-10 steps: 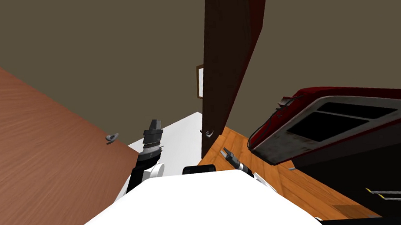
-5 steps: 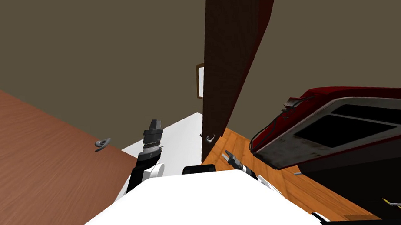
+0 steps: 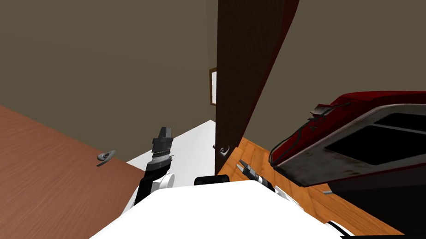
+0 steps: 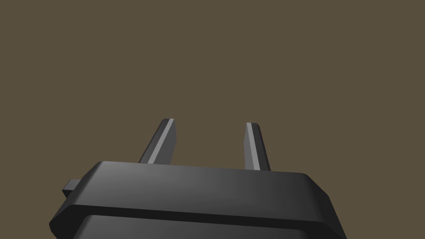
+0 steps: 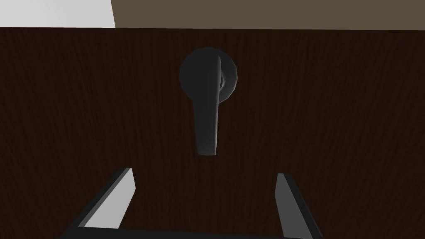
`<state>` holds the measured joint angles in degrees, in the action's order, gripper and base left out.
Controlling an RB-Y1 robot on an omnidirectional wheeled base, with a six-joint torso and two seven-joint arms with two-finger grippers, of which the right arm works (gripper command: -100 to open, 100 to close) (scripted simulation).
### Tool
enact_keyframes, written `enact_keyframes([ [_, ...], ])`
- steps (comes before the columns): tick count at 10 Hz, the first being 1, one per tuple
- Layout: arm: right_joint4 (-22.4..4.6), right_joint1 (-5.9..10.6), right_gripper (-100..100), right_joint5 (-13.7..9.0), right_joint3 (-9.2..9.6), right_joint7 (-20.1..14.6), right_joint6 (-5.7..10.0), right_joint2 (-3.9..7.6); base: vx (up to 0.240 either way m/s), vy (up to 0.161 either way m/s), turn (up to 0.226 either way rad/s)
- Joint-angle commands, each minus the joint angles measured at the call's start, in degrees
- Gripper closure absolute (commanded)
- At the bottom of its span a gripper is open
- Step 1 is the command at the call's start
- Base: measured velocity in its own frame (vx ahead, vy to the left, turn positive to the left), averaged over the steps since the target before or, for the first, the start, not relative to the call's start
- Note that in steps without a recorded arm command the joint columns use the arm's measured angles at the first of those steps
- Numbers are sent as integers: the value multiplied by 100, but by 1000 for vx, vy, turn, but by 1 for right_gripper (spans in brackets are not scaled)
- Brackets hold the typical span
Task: Push the door open
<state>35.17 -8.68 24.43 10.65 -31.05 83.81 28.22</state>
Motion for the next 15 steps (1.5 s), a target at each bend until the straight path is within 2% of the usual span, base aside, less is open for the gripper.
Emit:
enact_keyframes([
  [1,-16,71,-100,-27,0,1,-114,-53,156,153,66],
  [4,-25,195,-100,-74,-4,-17,-303,-121,145,141,66],
  [5,-43,181,-100,-62,-2,-8,-245,-110,76,60,14],
  [6,-43,181,100,-62,-2,-8,-245,-110,-10,-7,-16],
  [11,-43,181,100,-62,-2,-8,-245,-110,-16,-13,0],
  [12,-79,172,-100,-216,-129,-74,-383,-87,-64,83,-171],
  [14,-24,157,-100,-218,-132,-87,-411,-82,-69,95,-88],
  [15,-25,226,-100,-252,-142,-99,-542,-119,62,76,94],
])
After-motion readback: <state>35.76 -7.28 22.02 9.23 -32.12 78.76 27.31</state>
